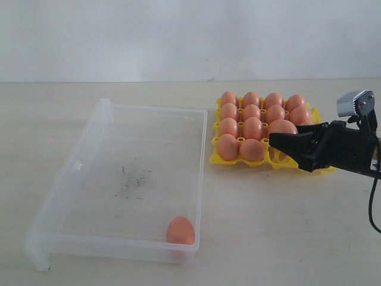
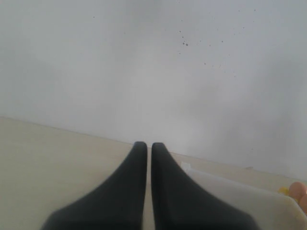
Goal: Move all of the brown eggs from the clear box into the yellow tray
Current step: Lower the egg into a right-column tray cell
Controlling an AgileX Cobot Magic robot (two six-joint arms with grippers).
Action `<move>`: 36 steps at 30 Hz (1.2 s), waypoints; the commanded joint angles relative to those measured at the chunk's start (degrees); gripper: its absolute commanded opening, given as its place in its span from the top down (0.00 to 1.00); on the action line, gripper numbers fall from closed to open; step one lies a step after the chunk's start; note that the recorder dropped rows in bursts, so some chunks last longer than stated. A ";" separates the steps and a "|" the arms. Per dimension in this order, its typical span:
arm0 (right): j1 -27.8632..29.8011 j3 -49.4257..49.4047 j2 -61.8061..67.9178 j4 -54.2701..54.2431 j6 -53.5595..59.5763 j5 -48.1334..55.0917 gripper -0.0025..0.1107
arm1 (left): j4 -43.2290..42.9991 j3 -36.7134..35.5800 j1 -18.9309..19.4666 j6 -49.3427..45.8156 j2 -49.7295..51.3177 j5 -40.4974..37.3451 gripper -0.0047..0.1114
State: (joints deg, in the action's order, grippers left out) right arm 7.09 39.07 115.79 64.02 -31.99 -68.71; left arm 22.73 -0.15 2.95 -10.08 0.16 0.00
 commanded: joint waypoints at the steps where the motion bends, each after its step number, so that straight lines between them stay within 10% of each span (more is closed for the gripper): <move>1: 0.38 2.44 2.54 0.03 1.46 -1.25 0.98 | 0.18 0.15 -0.24 -0.33 -0.16 0.00 0.93; 36: -3.10 5.60 6.22 -9.23 5.37 3.29 0.98 | 0.18 0.15 -0.24 -0.33 -0.16 0.00 0.93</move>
State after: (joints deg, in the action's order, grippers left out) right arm 3.97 44.43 122.14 58.11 -26.86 -66.38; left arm 22.73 -0.15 2.95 -10.08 0.16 0.00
